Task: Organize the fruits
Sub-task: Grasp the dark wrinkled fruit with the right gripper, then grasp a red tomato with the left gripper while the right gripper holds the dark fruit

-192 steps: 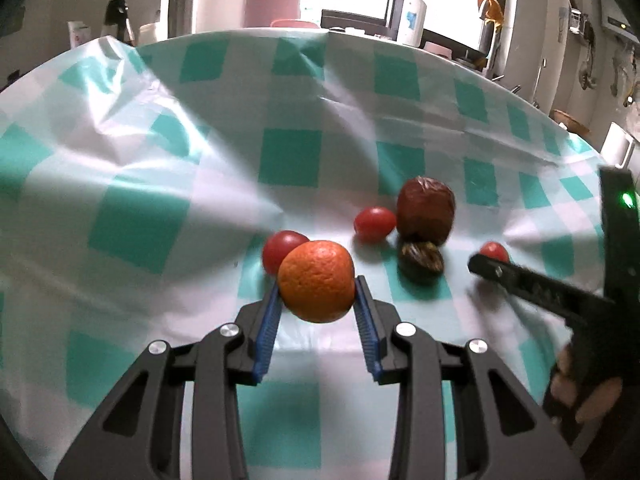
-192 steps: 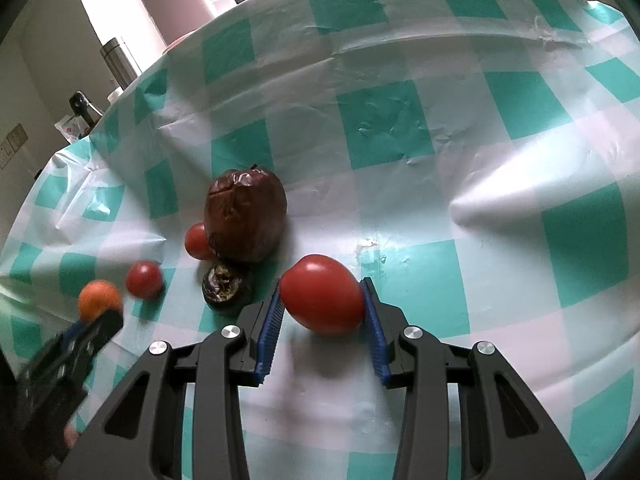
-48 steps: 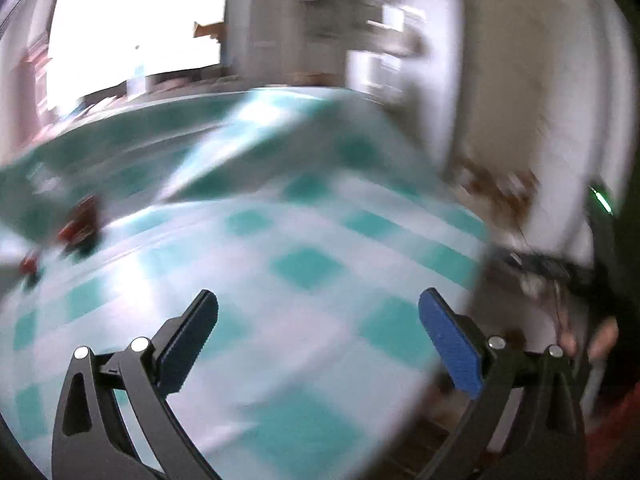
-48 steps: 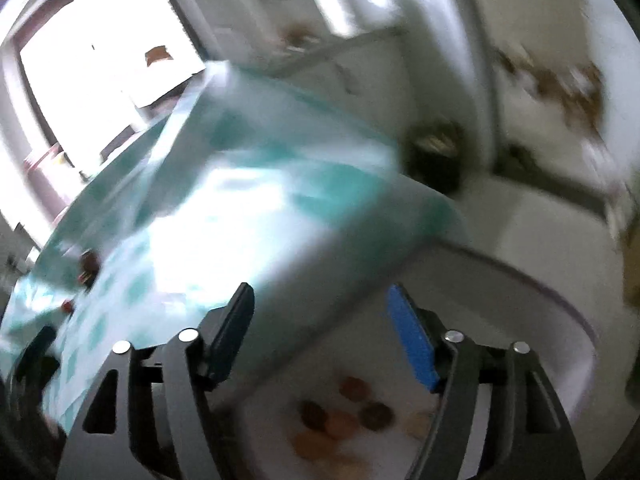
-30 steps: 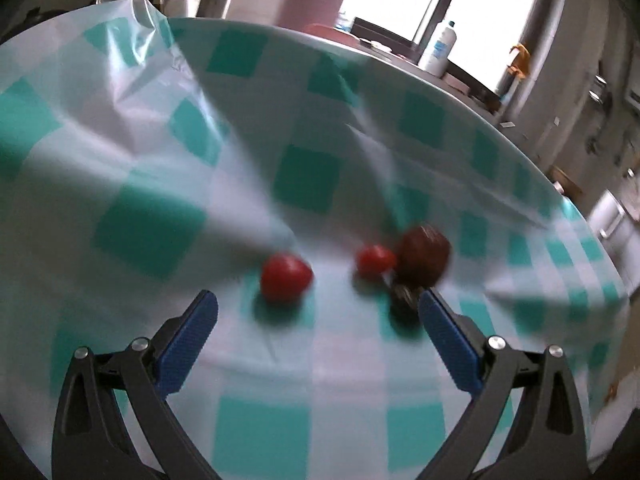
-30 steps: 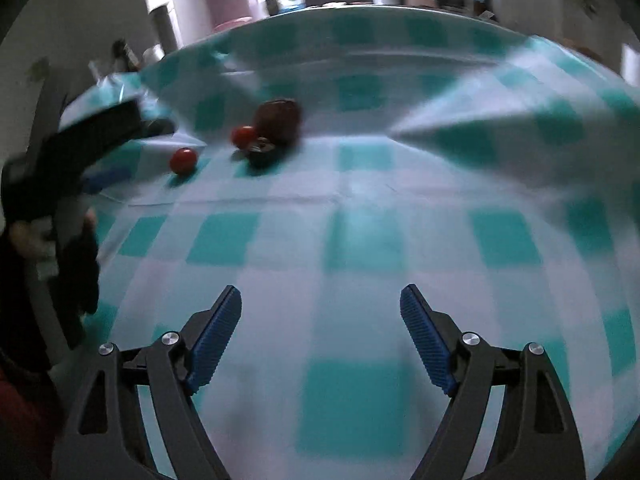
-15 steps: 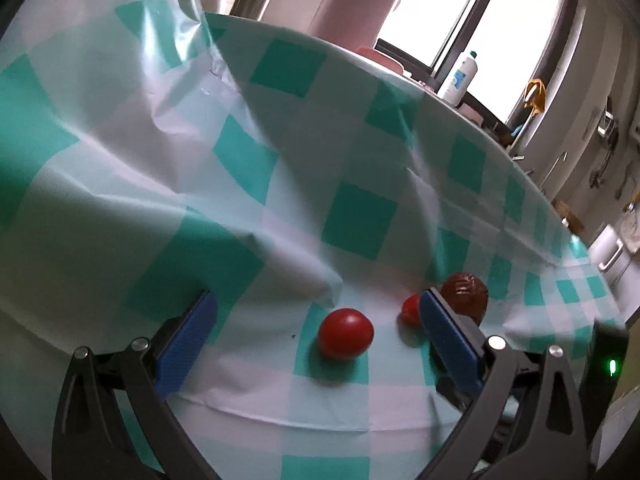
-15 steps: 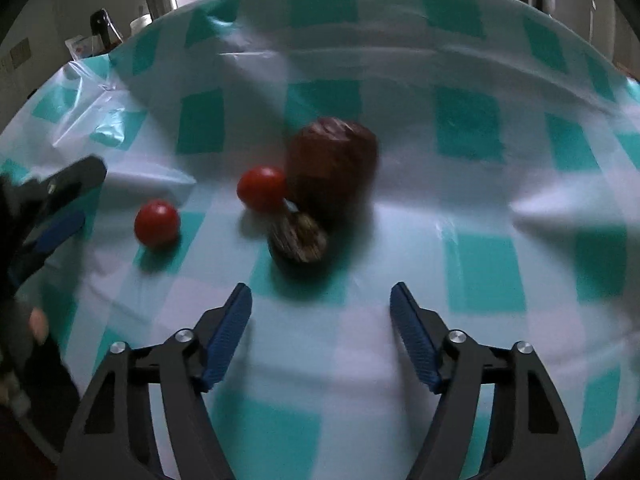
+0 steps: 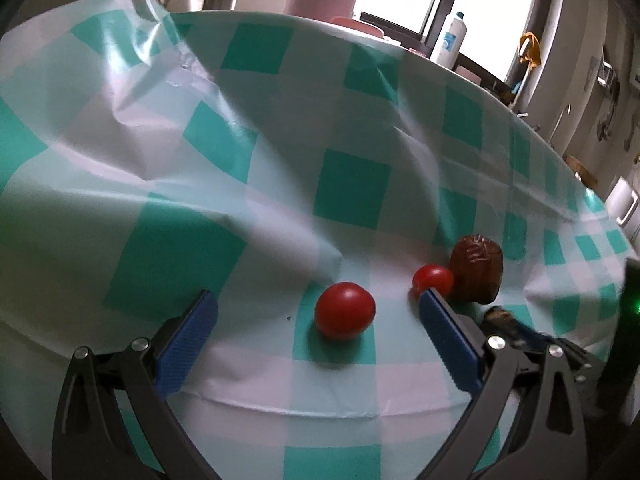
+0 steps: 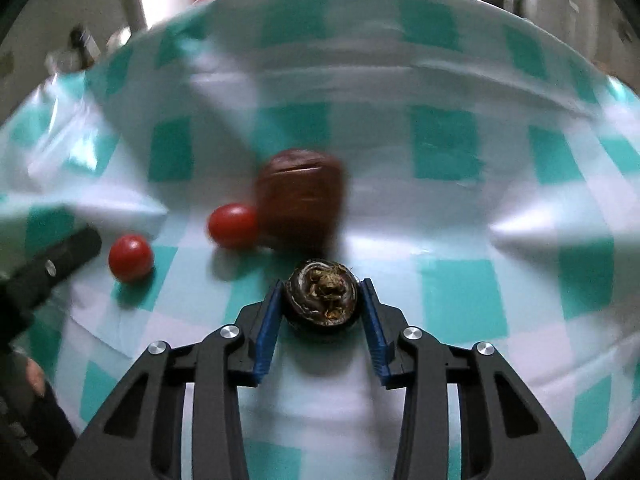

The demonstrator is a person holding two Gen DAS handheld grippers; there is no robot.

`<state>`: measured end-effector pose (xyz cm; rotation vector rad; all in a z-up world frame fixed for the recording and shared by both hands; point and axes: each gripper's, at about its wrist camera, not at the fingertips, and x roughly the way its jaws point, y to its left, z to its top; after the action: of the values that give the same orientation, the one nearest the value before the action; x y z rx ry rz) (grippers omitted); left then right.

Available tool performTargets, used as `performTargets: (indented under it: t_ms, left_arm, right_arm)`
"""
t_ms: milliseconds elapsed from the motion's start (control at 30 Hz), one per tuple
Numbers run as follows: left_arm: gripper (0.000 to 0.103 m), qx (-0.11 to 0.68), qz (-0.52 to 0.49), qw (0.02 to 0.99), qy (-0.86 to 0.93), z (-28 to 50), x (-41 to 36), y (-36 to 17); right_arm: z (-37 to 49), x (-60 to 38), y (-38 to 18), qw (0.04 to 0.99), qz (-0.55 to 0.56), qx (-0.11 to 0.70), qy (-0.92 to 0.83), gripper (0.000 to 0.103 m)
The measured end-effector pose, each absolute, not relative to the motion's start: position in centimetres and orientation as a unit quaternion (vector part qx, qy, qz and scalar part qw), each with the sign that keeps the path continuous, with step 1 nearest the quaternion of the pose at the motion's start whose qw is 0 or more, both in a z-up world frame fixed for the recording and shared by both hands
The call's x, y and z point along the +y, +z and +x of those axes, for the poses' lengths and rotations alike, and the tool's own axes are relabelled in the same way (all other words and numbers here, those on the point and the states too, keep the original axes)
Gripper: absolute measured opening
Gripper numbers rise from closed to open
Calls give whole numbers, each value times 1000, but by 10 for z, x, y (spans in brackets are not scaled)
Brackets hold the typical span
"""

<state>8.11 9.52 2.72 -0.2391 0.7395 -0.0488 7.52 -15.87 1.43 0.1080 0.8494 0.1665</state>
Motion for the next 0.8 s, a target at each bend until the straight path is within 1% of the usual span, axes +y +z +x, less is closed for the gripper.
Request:
performTargets:
  t_ms: [100,233,267,333,367,433,567,733,767,800]
  left_arm:
    - [101,361,-107,926,-22,82,92,27]
    - [100,372,-73,925,-17,87,78,20]
    - [96,375,-62,925,-16,89,74,19]
    - [94,379,-41,924,-18,92,66,17]
    - [94,382,-37,923,-17,93,65,16]
    - [90,393,-41,918,-18,99,64,14]
    - [80,411,-40,911,-10,107,63,8]
    - [80,434,-7,901,8,116,52,2]
    - [79,436,-4,900,10,117,50,2]
    - [75,439,0,898,15,118,49,1]
  right_arm:
    - [74,-186,9,899,118,414,86,38]
    - [73,-192,8,896,128,414,96,38]
    - [73,-193,8,896,129,414,98,38]
    - [73,-198,7,894,138,413,103,38]
    - [73,-200,7,893,144,413,106,39]
    - [68,-198,7,893,145,412,109,39]
    - [68,-202,9,893,139,414,112,39]
    - [71,-192,9,892,135,414,116,39]
    - [70,-193,9,892,135,414,116,39]
    - [70,-193,9,893,135,414,116,39]
